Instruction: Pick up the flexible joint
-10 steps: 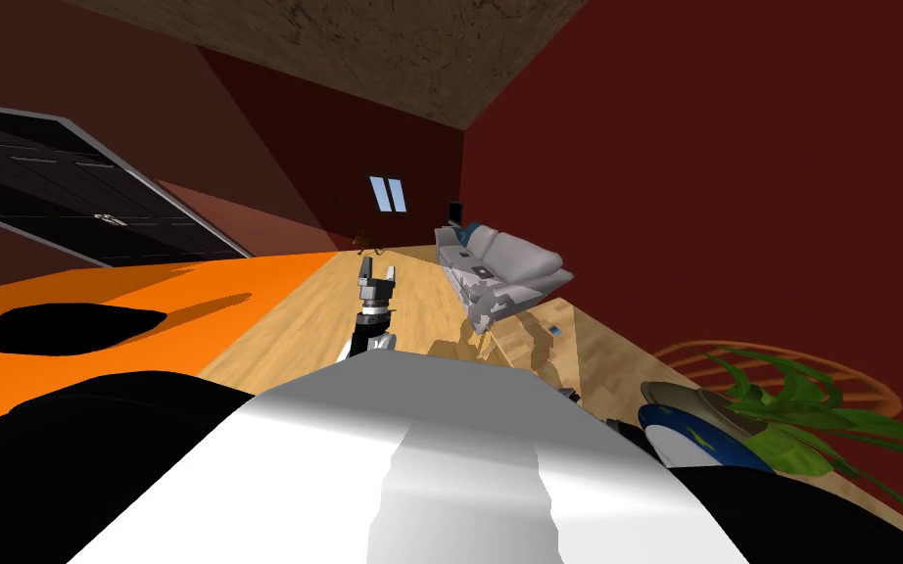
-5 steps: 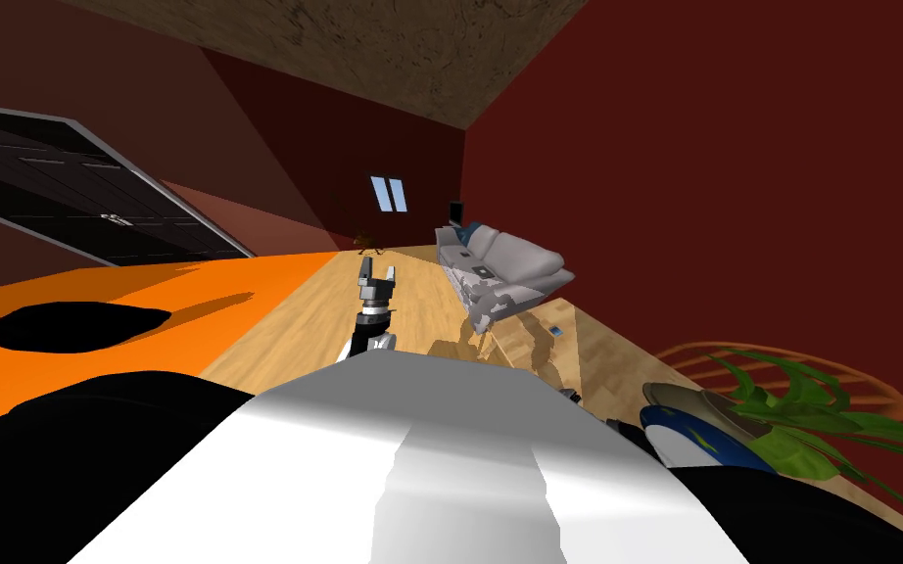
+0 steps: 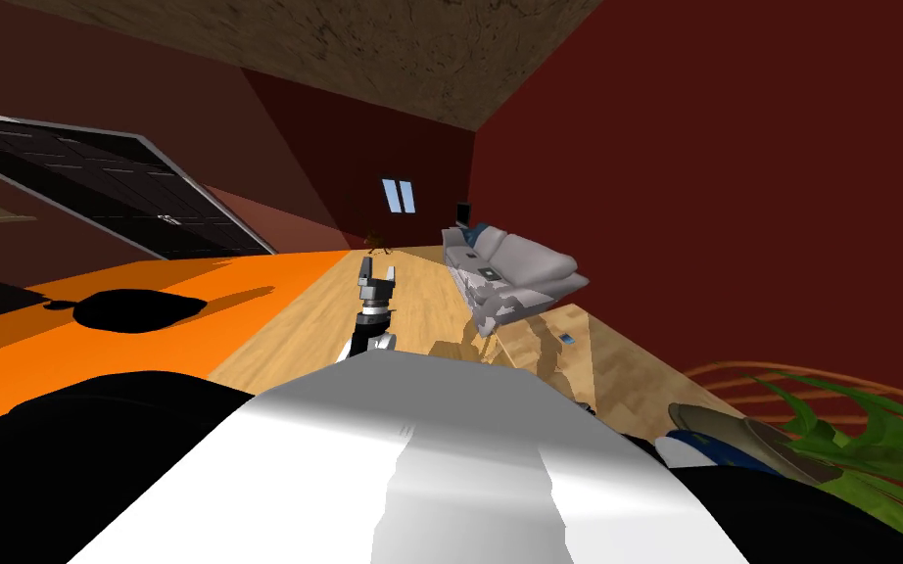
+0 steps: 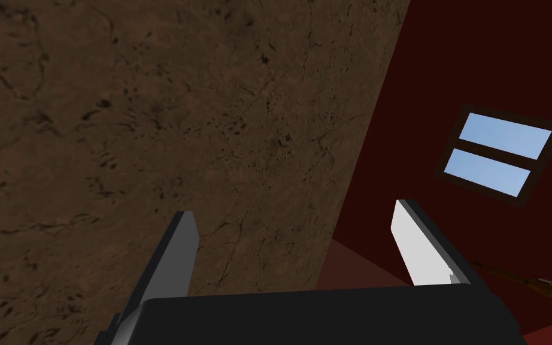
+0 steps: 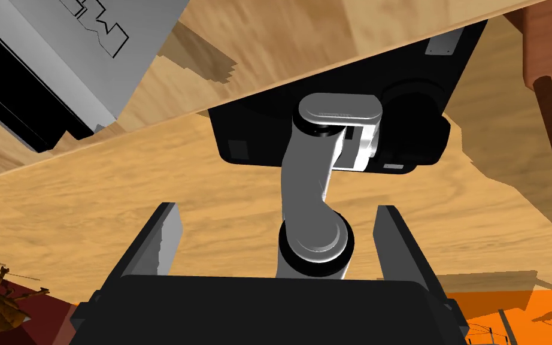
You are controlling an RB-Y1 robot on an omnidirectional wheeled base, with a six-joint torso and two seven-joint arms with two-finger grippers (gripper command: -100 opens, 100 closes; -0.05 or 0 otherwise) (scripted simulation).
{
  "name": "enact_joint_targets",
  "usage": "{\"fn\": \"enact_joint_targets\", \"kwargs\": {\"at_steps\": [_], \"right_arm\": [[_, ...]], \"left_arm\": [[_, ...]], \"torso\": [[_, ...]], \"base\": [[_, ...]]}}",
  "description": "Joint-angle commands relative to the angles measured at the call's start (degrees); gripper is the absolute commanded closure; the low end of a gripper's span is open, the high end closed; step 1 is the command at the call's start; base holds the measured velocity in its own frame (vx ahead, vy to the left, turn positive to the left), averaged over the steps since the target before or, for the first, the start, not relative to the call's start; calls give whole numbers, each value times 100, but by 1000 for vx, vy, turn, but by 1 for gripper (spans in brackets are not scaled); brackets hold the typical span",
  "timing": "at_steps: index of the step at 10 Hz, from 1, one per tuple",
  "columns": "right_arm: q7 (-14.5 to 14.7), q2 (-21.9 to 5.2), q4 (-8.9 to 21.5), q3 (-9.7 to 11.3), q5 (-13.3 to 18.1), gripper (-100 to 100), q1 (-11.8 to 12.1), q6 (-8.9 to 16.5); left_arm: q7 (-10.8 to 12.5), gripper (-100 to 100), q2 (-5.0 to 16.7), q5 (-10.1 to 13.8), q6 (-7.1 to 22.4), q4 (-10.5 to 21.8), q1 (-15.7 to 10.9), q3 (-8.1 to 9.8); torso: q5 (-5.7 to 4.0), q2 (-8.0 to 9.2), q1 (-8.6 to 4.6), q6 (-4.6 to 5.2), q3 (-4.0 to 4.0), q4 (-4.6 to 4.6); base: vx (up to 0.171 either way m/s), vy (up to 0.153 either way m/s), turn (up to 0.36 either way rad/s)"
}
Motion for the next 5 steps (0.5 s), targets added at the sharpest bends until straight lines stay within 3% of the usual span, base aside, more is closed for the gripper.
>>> {"fn": "enact_joint_targets", "kwargs": {"at_steps": [1,3,5], "right_arm": [[10,-107,32,164,-108,-100,105,-31],[50,-219,112,311,-233,-100,197,-76],[106,-379,236,515,-409,-100,322,-147]], "left_arm": [[0,0,0,0,0,0,0,0],[0,0,0,0,0,0,1,1],[0,0,1,0,0,0,0,1]], "torso": [[0,0,0,0,0,0],[-2,-6,-9,2,-3,-1],[-5,-20,-23,-2,-11,-4]], "base": [[26,53,185],[49,25,174],[74,0,288]]}}
